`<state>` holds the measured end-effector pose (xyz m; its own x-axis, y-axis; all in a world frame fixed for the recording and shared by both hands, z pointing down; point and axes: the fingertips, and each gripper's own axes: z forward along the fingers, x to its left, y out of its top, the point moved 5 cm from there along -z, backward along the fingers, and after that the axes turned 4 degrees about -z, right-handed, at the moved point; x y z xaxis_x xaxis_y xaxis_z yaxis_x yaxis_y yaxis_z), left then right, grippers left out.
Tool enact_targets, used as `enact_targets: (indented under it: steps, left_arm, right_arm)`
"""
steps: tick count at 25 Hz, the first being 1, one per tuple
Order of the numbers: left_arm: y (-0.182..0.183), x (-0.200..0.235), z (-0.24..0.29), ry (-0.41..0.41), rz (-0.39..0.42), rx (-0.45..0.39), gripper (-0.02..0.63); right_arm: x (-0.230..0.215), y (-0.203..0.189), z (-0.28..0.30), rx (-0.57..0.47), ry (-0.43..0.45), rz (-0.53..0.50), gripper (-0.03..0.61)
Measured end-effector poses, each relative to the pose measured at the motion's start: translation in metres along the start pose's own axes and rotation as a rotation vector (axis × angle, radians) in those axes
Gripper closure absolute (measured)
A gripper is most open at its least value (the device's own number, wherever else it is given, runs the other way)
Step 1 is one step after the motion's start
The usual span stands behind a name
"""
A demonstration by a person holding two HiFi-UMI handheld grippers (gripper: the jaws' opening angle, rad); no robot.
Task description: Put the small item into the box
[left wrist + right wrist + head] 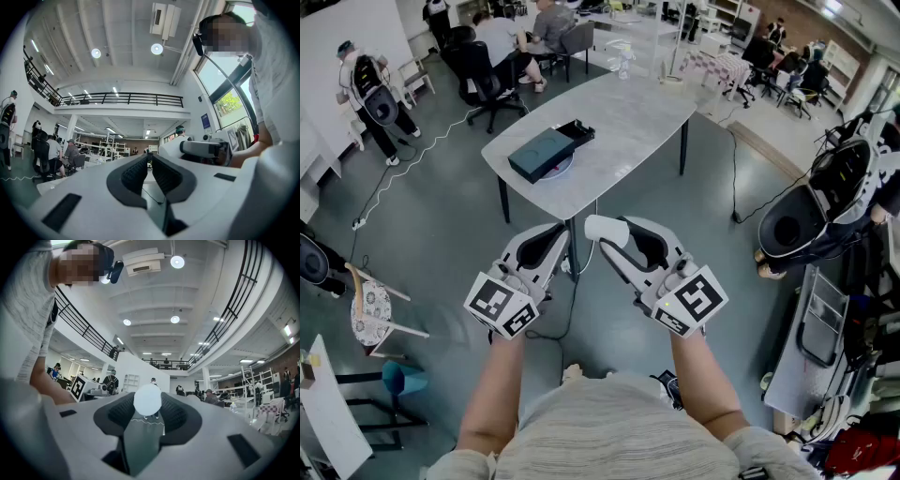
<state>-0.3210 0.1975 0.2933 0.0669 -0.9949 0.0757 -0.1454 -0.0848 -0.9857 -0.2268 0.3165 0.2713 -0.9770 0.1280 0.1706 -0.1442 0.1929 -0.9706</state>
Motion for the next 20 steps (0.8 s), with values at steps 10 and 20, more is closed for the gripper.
enact_targets:
  steps: [10,20]
  left_arm:
    - [-0.0016,-0.0018,0.0022,-0.003,0.0,0.003,0.568]
    - [-0.003,-0.0055,0.0092,-0.003,0.001,0.009,0.568]
  right_arm:
    - [-0.002,-0.0003,-0.0019,0.001,0.001,-0.009,0.396]
    - [-0.0087,0.0045,-0.0088,-0.046,0.005,0.016,0.394]
